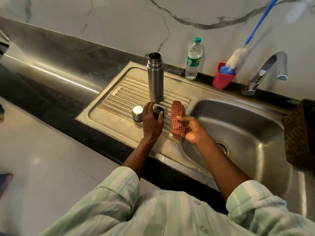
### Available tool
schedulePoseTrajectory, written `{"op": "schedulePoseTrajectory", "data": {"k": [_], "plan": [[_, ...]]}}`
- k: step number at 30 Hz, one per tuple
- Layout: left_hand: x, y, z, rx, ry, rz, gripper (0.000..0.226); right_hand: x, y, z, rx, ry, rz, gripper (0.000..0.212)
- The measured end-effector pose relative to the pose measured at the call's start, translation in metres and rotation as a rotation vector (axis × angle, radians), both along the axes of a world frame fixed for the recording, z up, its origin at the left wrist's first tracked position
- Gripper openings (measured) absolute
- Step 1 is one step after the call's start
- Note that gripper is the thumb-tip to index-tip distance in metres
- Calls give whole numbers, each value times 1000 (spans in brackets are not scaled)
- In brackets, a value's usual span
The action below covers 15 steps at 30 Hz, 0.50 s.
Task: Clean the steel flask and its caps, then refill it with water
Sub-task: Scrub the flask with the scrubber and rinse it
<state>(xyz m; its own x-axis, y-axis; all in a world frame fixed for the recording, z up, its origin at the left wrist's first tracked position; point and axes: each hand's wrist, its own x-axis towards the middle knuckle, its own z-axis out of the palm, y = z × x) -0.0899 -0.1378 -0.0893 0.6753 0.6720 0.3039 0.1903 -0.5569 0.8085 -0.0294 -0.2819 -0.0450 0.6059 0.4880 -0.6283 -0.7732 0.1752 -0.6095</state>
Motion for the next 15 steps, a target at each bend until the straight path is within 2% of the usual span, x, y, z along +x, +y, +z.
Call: {"op": "schedulePoseTrajectory", "data": {"k": [3,5,7,10,13,15], "plan": [[11,-9,-1,-89,161,-57,75,2,-9,0,18,-12,-23,19],[16,-10,-4,-107,212,-86,70,2,-17,0,20,-25,-52,28],[18,-10,-3,-127,198,-92,60,1,-26,0,6,-50,-77,37],[23,-22,2,-239,76,-97,49,-3,-42,1,82,-62,-176,29],[33,-48,14,-527,-3,-244,40,1,-63,2,158,-133,-313,31],[41,-70,24,-810,-55,-371,30,7,-80,7,92,-255,-404,35]]}}
